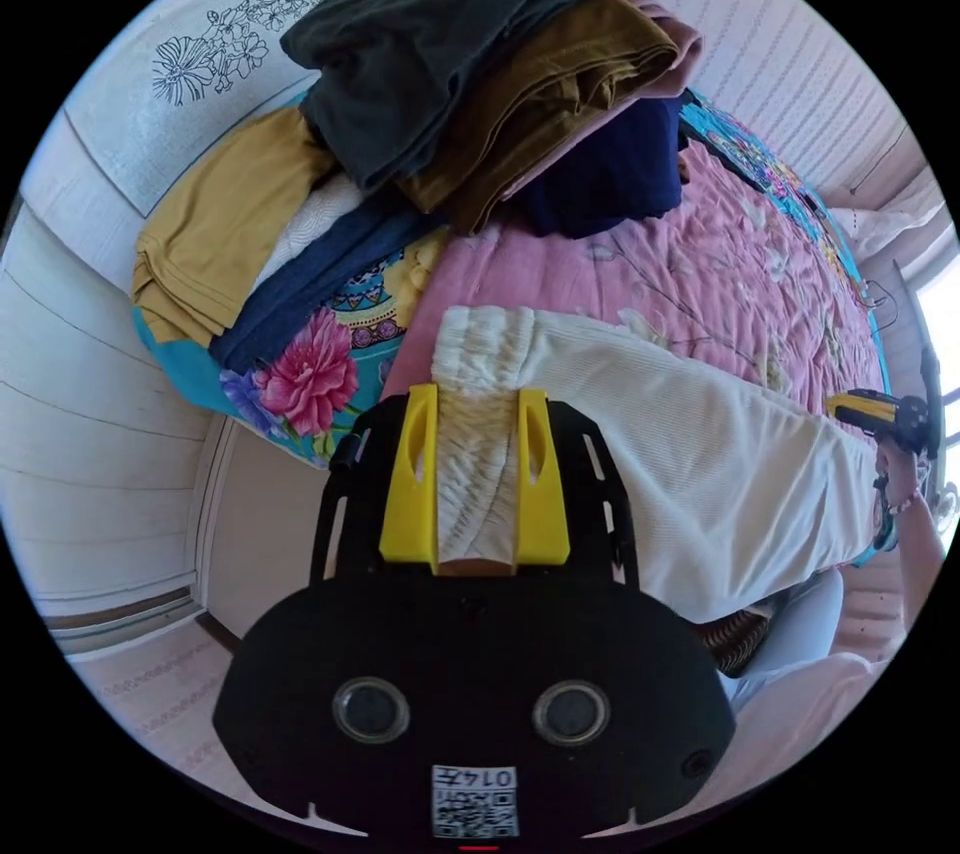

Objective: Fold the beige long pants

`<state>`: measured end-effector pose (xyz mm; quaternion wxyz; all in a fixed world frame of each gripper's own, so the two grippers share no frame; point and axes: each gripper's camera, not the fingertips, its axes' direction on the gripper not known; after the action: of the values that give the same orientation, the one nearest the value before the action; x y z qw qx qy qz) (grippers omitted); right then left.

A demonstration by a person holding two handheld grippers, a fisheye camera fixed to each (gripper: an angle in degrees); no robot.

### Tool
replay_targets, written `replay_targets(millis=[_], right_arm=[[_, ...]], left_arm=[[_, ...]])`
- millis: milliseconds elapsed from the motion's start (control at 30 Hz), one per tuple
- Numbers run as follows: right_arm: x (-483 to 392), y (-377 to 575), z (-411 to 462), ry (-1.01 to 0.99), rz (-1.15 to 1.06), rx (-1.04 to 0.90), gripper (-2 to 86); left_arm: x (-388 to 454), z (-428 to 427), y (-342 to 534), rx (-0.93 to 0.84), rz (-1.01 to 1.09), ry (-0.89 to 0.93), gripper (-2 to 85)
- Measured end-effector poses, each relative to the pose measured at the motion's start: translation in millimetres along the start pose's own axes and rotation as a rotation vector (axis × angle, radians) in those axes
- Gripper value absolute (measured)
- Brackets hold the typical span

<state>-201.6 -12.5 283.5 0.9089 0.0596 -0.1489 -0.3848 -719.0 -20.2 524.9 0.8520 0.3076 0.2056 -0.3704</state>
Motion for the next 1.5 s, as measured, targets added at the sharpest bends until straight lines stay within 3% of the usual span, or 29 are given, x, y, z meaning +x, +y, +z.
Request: replay_targets(millis=[100, 300, 467, 667, 833, 967, 1267, 1367, 1500], right_arm=[[-3, -23, 48, -0.017, 0.01, -0.235, -0.5], [-5, -2, -7, -0.018, 0.1, 0.07, -0.4], [-18, 36, -7, -0.046, 0.078, 0.087, -0.4], [-39, 20, 9, -0.06, 0.047, 0.067, -0.4], [-36, -9, 45, -0.048, 0.088, -0.097, -0.5], [-42, -9, 49, 0.04, 0.058, -0.082, -0.6], [-6, -2, 15, -0.063, -0.038, -0.11, -0.8], [3, 0, 37, -0.058, -0.054, -0.21, -0.7], [9, 13, 41, 0.026, -0.049, -0.227, -0.7]], left_arm=[[10, 18, 5, 0.0, 0.014, -0.024, 12.4], [17, -17, 43, 0.05, 0.126, -0.012, 12.7], [104, -52, 103, 0.122, 0.431, -0.176, 8.6], [287, -38, 172, 0.17, 0.846, 0.259, -0.2], [403, 2, 197, 0.16, 0.995, 0.381, -0.9], [467, 75, 209, -0.006, 1.105, 0.241, -1.0], [516, 80, 221, 0.034, 1.187, 0.28, -1.0], [547, 115, 228, -0.078, 1.26, 0.191, -1.0], [577, 139, 227, -0.089, 1.292, 0.19, -0.9]])
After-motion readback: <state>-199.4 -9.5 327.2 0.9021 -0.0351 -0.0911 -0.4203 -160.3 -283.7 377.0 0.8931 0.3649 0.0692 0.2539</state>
